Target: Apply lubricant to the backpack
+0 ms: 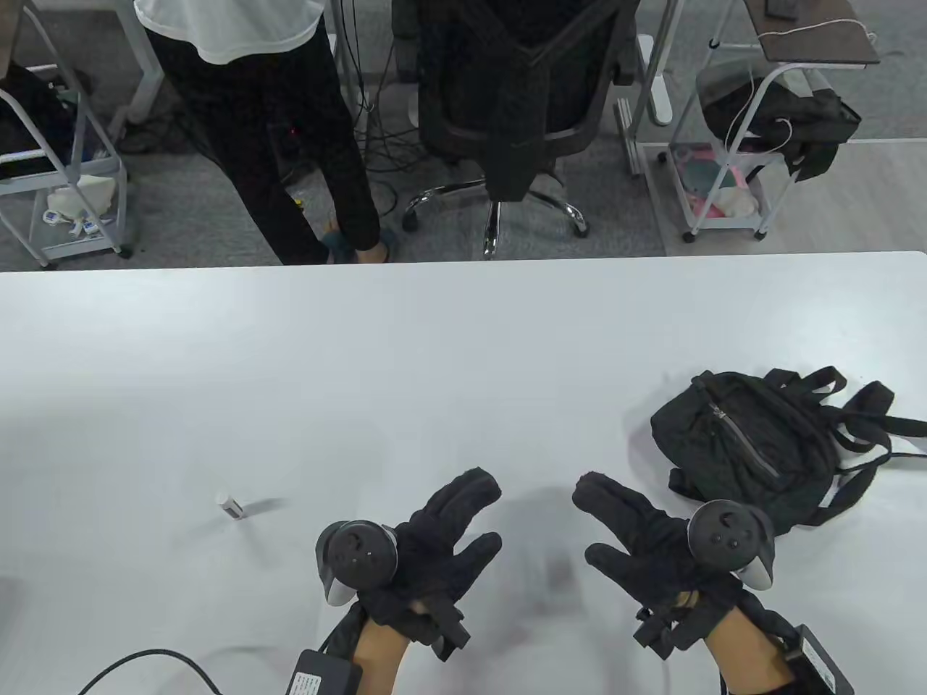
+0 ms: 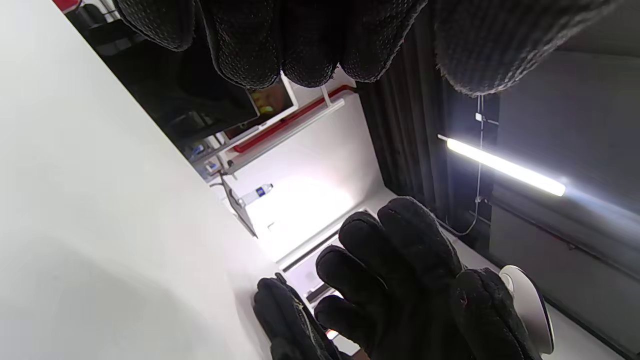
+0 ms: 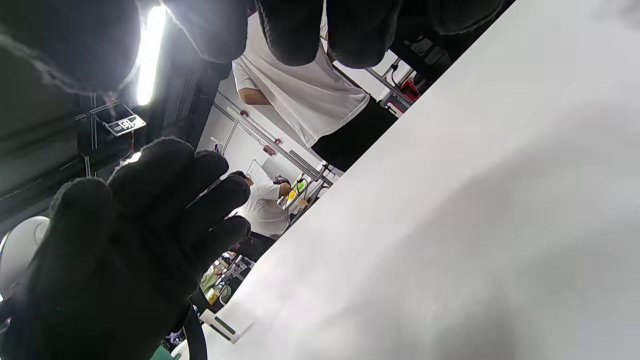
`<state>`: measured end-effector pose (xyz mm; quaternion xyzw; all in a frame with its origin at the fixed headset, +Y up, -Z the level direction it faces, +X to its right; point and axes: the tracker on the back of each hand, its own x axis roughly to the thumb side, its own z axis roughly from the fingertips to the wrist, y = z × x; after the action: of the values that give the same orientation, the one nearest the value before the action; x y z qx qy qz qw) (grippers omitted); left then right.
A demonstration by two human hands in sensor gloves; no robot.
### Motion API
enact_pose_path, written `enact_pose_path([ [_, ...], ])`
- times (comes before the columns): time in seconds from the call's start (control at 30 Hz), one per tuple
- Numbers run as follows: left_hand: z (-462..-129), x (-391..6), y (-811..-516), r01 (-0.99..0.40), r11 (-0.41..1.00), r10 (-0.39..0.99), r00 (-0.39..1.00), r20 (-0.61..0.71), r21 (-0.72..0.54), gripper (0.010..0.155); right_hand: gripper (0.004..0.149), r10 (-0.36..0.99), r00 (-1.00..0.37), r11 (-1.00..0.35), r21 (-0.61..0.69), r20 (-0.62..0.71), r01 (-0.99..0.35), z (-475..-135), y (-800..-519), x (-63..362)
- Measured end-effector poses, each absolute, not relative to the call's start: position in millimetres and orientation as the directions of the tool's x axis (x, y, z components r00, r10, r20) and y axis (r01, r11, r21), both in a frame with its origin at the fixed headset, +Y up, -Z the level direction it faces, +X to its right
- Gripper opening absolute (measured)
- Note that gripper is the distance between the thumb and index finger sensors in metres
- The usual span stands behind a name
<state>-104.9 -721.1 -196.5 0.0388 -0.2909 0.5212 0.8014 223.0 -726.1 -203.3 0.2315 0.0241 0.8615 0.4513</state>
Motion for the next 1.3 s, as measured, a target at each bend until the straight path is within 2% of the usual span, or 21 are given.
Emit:
enact_pose_path([
  [0.23, -197, -106, -720, -0.865, 0.434, 0.822, 0.268, 0.502, -0.250, 0.071, 0.069, 0.790, -0.482, -0.579, 0.203, 0.379, -0.790, -202, -719, 231],
  [0.33, -197, -107, -718, -0.868, 0.431, 0.821, 0.263, 0.507, -0.247, 0.071, 0.069, 0.774, -0.530, -0.602, 0.145, 0.346, -0.785, -204, -715, 240],
  [0.43, -196, -106, -717, -0.870, 0.423, 0.823, 0.253, 0.509, -0.253, 0.071, 0.070, 0.726, -0.651, -0.675, 0.048, 0.224, -0.736, -209, -714, 261],
  [0.5, -195, -105, -717, -0.870, 0.422, 0.823, 0.248, 0.511, -0.256, 0.071, 0.072, 0.665, -0.744, -0.746, 0.002, 0.062, -0.666, -214, -716, 282],
  [0.57, -194, -102, -717, -0.868, 0.421, 0.823, 0.244, 0.513, -0.263, 0.071, 0.075, 0.601, -0.793, -0.796, 0.018, -0.097, -0.605, -219, -722, 300],
  [0.73, -192, -99, -716, -0.862, 0.427, 0.821, 0.243, 0.517, -0.273, 0.071, 0.082, 0.480, -0.792, -0.852, 0.015, -0.378, -0.524, -226, -742, 327],
  [0.97, -191, -101, -716, -0.868, 0.417, 0.824, 0.236, 0.515, -0.269, 0.071, 0.098, 0.290, -0.815, -0.904, 0.137, -0.502, -0.406, -234, -775, 326],
  [1.17, -192, -107, -714, -0.876, 0.414, 0.822, 0.244, 0.514, -0.247, 0.071, 0.089, 0.206, -0.803, -0.939, 0.120, -0.559, -0.324, -240, -783, 321],
  [1.3, -194, -111, -716, -0.887, 0.397, 0.831, 0.238, 0.502, -0.235, 0.071, 0.070, 0.159, -0.797, -0.966, 0.074, -0.582, -0.247, -241, -781, 321],
])
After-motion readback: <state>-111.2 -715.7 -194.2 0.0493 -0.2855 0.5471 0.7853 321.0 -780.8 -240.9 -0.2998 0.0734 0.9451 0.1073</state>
